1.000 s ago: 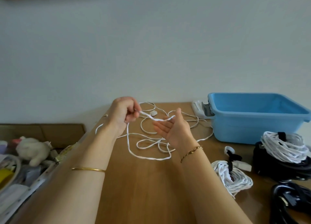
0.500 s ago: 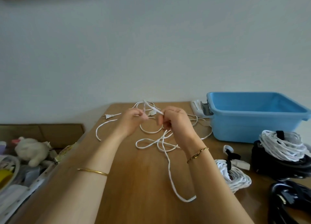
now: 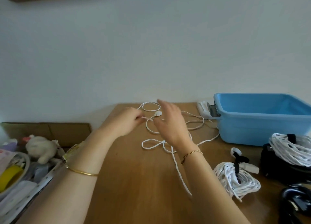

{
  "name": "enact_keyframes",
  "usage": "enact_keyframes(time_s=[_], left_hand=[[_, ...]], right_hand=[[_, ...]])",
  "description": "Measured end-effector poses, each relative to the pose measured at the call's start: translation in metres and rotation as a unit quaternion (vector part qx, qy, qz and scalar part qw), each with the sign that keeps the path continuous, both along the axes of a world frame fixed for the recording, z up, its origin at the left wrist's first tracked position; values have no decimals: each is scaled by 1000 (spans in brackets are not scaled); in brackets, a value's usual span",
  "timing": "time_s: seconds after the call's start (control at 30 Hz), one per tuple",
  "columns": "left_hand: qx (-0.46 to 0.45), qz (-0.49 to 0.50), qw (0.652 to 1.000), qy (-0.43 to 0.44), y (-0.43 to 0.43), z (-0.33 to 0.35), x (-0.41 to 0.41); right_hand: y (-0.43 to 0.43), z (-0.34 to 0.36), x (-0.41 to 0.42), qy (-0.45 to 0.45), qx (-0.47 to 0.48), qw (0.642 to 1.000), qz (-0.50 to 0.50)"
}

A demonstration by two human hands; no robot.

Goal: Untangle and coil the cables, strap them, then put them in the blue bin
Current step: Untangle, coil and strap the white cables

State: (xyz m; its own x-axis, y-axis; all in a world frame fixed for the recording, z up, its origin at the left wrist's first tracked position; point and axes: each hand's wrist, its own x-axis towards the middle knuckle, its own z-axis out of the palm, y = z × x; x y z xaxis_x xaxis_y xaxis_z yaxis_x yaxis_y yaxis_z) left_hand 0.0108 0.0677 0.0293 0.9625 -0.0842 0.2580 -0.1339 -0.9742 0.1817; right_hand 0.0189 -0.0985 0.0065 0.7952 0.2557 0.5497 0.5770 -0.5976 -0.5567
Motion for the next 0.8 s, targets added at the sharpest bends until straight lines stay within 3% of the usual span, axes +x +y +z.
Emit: enact_keyframes(time_s=[0.07, 0.1, 0.17, 0.2, 0.27, 0.3, 0.33, 0.37, 0.43, 0.53, 0.63, 0.8], left_hand=[[-111, -36, 993, 11, -14, 2, -2], [-135, -36, 990, 0, -14, 3, -3], [-136, -11, 991, -12, -3, 1, -4], [-141, 8, 990, -11, 8, -2, -4], [-187, 45, 981, -21, 29, -9, -9], [-207, 63, 975, -46, 38, -10, -11], [-213, 78, 971, -79, 43, -11, -14], [-206, 85, 969, -111, 43, -10, -16], [-151, 68, 976, -142, 33, 0, -20], [6, 42, 997, -67, 7, 20, -22], [55, 10, 998, 7, -13, 31, -19], [54, -14, 997, 54, -21, 25, -12]], right_hand=[[9, -7, 0, 17, -53, 998, 32], [9, -11, 1, 31, -36, 998, 44], [5, -16, 3, 89, 101, 990, 45], [-1, -15, 4, 132, 229, 964, 21], [-17, -15, 10, 223, 475, 850, -47], [-24, -18, 14, 259, 533, 801, -77], [-28, -22, 16, 282, 539, 787, -104], [-28, -26, 18, 288, 497, 808, -129], [-19, -32, 16, 248, 337, 892, -174], [-3, -21, 4, 92, 156, 968, -173], [7, -8, -2, -8, 25, 994, -108], [6, -12, 0, -52, -12, 997, -59]])
